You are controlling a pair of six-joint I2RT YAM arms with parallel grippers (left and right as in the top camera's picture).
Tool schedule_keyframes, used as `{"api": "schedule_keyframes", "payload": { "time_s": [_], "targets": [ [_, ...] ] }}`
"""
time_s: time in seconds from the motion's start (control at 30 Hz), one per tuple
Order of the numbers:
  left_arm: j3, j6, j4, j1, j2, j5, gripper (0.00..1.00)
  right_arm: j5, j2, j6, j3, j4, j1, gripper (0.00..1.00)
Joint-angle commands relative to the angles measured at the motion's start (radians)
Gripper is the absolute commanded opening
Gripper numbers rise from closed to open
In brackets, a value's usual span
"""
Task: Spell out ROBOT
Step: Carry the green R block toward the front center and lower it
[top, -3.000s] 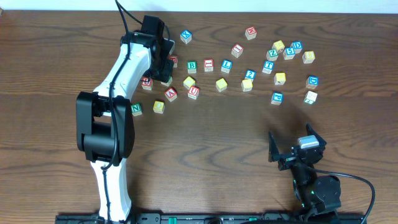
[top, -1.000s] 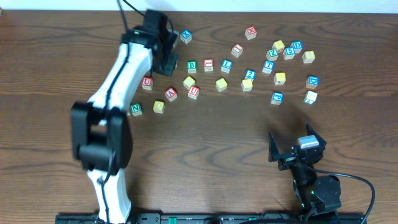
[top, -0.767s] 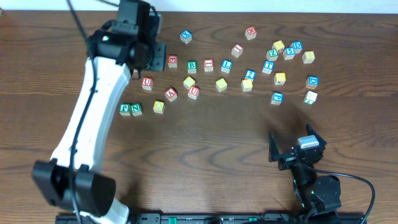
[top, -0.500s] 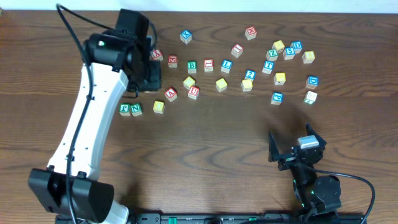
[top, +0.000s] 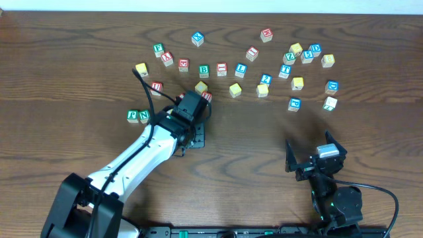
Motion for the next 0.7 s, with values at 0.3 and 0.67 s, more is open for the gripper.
{"api": "schedule_keyframes", "payload": {
  "time_s": [0.3,0.67],
  "targets": [
    [-0.021,-0.02,0.097,0.0,0.024,-0.131,0.08,-0.006,-0.004,0.016,-0.001,-0.005,0.006,0.99],
    [-0.021,-0.02,0.135,0.0,0.16,-0.12,0.08,-0.006,-0.004,0.016,-0.001,-0.005,0.006,0.99]
  ]
}}
